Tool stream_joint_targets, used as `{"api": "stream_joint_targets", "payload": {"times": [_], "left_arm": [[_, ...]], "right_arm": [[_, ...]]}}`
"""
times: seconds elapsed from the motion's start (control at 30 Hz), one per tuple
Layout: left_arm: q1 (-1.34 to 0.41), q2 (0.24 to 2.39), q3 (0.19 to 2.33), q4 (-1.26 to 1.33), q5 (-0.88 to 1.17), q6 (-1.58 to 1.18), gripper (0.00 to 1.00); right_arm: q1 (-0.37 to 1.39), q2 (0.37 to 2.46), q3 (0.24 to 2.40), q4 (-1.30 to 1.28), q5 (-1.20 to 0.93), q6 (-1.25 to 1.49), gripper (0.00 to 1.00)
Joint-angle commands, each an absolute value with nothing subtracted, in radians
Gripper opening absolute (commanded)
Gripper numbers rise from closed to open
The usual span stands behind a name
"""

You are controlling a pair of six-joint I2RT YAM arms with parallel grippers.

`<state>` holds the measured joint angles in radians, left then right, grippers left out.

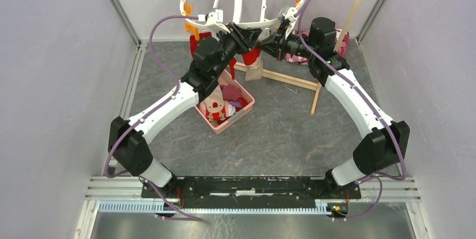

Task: Clip the socks to the hanger
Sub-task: Clamp the sock onto the hanger.

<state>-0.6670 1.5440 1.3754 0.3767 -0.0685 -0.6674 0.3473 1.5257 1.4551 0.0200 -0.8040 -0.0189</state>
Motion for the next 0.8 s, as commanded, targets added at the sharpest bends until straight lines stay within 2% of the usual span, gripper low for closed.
{"api": "stream_joint_targets", "payload": {"times": [0.0, 0.77], "left_arm": [[-0.663, 1.518, 1.377, 0.440, -0.024, -0.612, 0.02], [-0.657, 1.523, 1.378, 0.453, 0.035, -0.608, 0.02]], "right_arm": [[0.336, 1.518, 1.506, 0.034, -0.831, -0.004, 0.00], [0.307, 1.522, 1.508, 0.037, -0.847, 0.055, 0.00]]}}
